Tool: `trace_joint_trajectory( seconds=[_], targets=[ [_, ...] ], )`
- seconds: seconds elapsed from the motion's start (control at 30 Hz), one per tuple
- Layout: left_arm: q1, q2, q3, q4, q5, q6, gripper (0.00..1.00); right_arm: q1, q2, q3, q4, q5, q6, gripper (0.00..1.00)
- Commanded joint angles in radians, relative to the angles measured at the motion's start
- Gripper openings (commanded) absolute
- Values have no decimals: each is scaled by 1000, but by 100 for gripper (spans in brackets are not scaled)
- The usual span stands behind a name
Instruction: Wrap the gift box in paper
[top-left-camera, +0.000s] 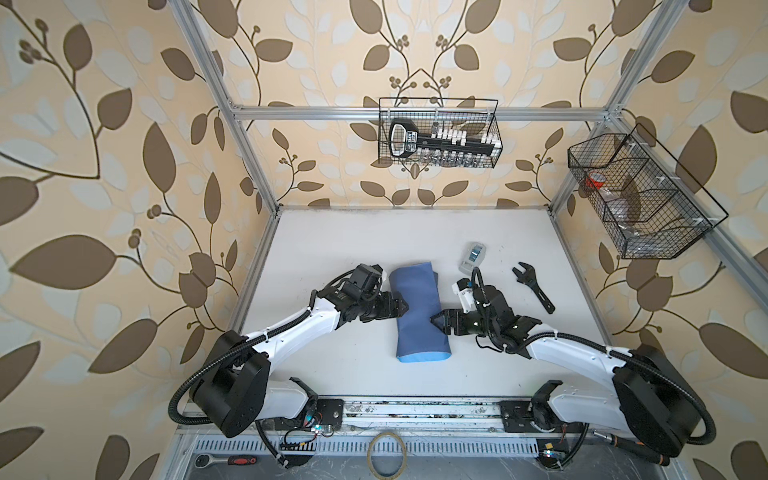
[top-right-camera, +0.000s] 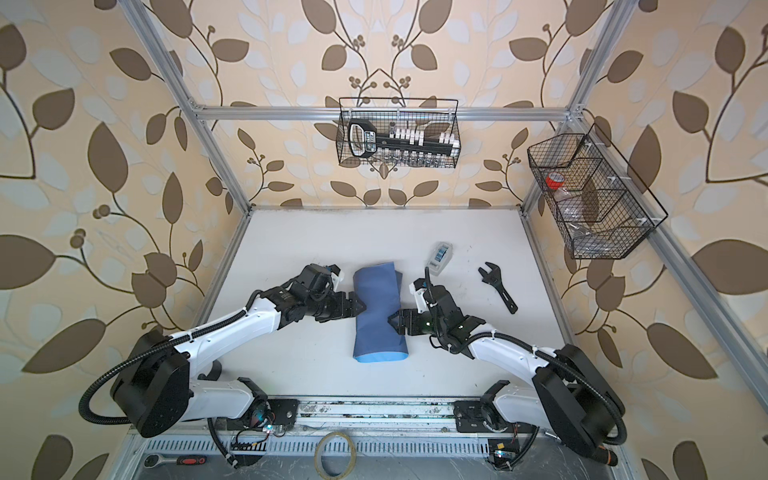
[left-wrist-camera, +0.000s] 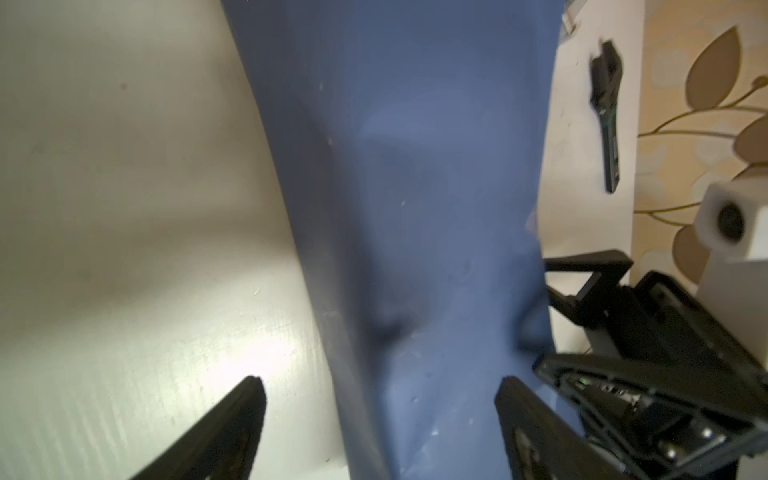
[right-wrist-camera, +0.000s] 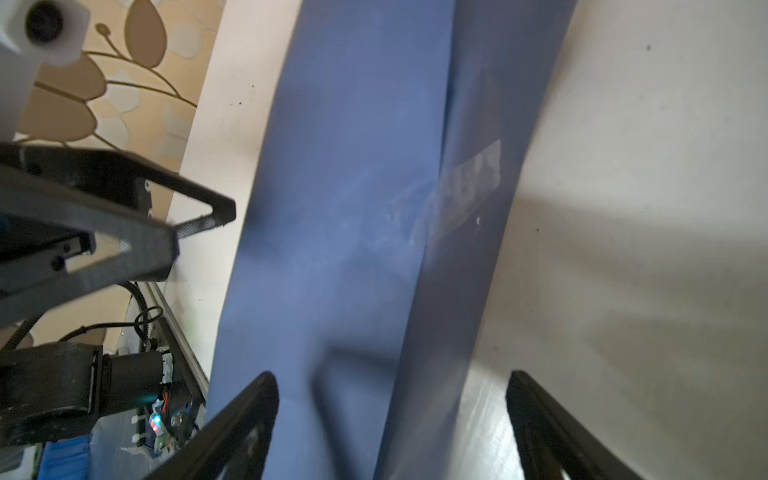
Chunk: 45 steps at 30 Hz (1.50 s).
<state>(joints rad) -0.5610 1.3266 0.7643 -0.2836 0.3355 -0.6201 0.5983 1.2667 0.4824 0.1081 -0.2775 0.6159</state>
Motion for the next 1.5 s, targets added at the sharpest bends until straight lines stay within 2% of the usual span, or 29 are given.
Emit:
trace_joint_trajectory(
  seconds=[0.0, 0.17, 0.3, 0.43, 0.6, 0.73, 0.83, 0.93, 1.03, 1.3, 1.47],
  targets=[
    [10, 21, -27, 60, 91, -56, 77, 3, 44, 20, 60, -17, 17, 81],
    [10, 107, 46, 107, 159, -63, 65, 2, 95, 22, 121, -28, 52, 70],
    [19, 205, 119, 97, 158, -52, 61, -1, 134, 51, 142, -16, 63, 66],
    [45, 266, 184, 85, 140, -47, 62, -21, 197, 116, 155, -19, 65, 64],
    [75, 278, 255, 22, 83, -2, 73, -65, 247, 217, 97, -48, 16, 68],
    [79, 151, 176, 2, 43, 38, 86, -68, 152, 207, -41, 25, -85, 87],
    [69, 18, 43, 20, 60, 68, 91, -33, 50, 118, -81, 56, -110, 92],
    [36, -53, -69, 49, 74, 78, 91, 56, -10, 57, -88, 105, -100, 94],
    [-16, -82, -130, 97, 54, 77, 90, 118, -17, 31, -75, 170, -94, 92],
    [-88, 23, -116, 144, -24, 94, 76, 123, 63, 34, -53, 204, -122, 78],
    [-114, 62, -117, 163, -100, 95, 73, 126, 79, 25, -46, 236, -139, 70]
  ],
)
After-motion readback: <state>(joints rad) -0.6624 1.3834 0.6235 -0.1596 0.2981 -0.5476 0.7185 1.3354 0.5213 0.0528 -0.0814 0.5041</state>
